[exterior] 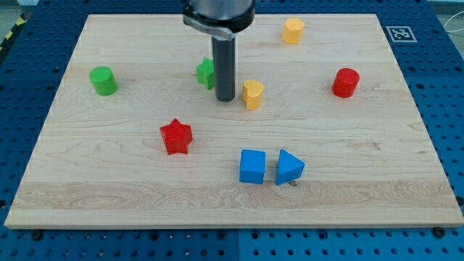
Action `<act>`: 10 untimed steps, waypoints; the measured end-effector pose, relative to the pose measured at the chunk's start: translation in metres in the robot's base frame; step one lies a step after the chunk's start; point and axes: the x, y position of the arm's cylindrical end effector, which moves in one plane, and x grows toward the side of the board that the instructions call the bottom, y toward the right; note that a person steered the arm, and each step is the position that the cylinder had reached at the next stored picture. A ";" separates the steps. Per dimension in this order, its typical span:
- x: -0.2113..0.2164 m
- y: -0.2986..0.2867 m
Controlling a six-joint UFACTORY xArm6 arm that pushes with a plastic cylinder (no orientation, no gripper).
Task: Slide the green star towards top left
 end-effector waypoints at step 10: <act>-0.102 -0.234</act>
